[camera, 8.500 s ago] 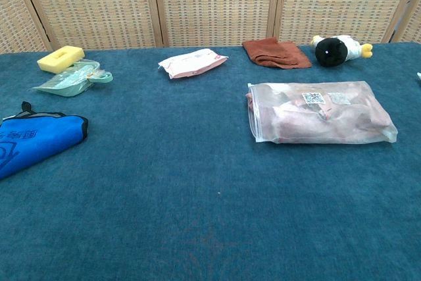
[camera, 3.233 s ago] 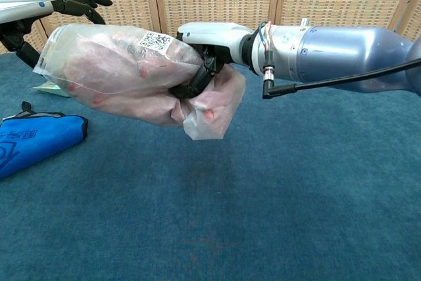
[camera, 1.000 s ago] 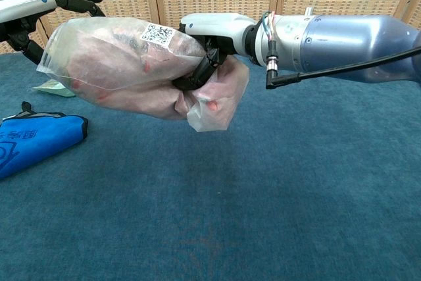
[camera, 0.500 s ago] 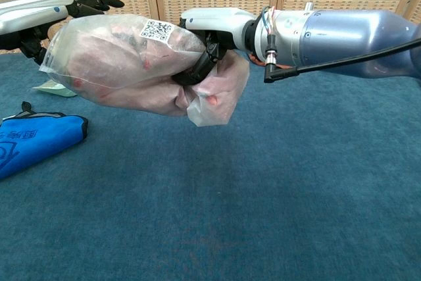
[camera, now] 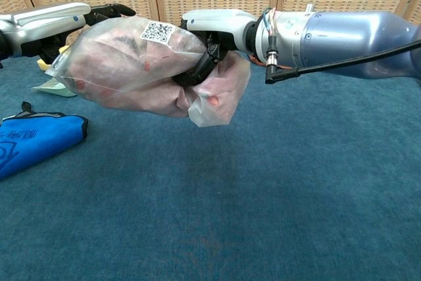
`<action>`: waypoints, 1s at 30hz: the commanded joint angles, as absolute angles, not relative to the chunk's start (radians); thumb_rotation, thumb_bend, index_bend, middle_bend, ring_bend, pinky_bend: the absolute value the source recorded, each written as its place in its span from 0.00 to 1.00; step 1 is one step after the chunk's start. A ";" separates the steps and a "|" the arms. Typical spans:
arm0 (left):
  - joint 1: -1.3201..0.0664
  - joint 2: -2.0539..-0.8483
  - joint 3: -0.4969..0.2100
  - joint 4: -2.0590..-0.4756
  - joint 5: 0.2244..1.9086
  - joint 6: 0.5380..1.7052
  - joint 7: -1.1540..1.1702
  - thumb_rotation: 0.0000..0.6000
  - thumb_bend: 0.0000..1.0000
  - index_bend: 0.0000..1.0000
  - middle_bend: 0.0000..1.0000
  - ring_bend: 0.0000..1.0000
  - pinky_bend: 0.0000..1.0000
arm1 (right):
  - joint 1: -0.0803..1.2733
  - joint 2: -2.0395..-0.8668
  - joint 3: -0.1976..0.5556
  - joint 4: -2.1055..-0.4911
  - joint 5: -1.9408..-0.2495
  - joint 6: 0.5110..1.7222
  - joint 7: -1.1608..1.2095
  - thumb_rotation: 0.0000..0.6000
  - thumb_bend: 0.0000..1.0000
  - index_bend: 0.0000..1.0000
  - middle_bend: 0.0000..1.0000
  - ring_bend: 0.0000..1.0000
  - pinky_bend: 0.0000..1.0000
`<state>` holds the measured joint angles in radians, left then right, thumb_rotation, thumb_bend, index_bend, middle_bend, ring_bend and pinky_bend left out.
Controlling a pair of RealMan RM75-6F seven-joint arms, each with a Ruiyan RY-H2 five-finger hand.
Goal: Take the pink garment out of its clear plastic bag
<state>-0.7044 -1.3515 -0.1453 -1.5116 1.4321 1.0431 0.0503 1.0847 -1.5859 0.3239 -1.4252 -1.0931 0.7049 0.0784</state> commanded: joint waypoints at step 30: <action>-0.767 -1.468 -0.213 -1.409 1.285 0.967 0.090 1.00 0.47 0.75 0.00 0.00 0.00 | 1.090 -1.531 0.260 -1.423 -0.976 0.654 -0.050 1.00 0.00 0.00 0.00 0.00 0.00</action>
<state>-0.7496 -1.4475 -0.1968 -1.4291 1.3145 0.9941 0.0936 1.0894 -1.5564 0.2758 -1.4123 -1.0240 0.6626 -0.0088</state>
